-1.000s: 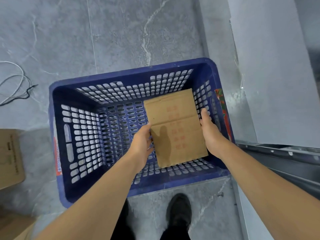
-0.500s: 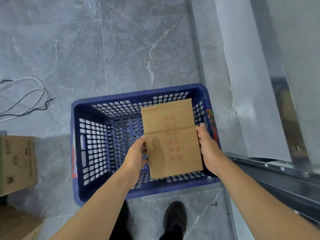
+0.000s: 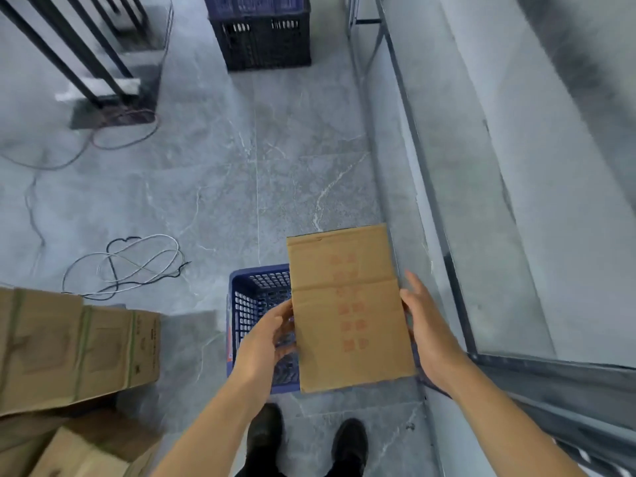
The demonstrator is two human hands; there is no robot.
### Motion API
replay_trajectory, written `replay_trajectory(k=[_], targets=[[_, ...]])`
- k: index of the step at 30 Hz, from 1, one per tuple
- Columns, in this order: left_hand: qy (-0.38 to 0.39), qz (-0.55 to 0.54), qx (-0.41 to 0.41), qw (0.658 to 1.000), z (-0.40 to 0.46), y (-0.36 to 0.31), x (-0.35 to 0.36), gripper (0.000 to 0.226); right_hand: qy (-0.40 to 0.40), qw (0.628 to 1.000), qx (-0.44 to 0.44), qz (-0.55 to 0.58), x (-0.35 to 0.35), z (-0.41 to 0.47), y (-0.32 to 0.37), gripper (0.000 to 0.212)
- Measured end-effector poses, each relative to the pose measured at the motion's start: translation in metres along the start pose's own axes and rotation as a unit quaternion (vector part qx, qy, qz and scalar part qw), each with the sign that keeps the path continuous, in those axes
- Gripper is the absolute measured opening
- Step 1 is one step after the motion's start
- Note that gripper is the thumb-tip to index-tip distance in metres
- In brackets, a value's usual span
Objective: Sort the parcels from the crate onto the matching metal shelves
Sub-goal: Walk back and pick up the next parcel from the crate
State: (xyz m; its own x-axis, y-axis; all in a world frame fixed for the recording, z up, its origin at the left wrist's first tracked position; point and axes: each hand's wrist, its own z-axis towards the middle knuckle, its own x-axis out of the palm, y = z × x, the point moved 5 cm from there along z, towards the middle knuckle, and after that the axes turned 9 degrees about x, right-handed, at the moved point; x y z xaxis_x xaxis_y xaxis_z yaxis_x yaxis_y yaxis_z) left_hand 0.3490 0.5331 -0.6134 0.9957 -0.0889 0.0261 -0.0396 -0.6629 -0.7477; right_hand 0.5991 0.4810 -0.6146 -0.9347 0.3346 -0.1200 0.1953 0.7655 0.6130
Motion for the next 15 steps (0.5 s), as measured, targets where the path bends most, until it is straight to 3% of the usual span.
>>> replay_trajectory(k=[5,15], targets=[[0.032,0.054,0.031,0.998,-0.070,-0.072,-0.012,0.054,-0.012,0.998,-0.050,-0.032,-0.006,-0.100,0.060,0.048],[0.059,0.099,0.184,0.976,-0.172,-0.161,-0.039,0.048,-0.034,0.992,-0.117,-0.030,-0.005,-0.228,0.116,0.056]])
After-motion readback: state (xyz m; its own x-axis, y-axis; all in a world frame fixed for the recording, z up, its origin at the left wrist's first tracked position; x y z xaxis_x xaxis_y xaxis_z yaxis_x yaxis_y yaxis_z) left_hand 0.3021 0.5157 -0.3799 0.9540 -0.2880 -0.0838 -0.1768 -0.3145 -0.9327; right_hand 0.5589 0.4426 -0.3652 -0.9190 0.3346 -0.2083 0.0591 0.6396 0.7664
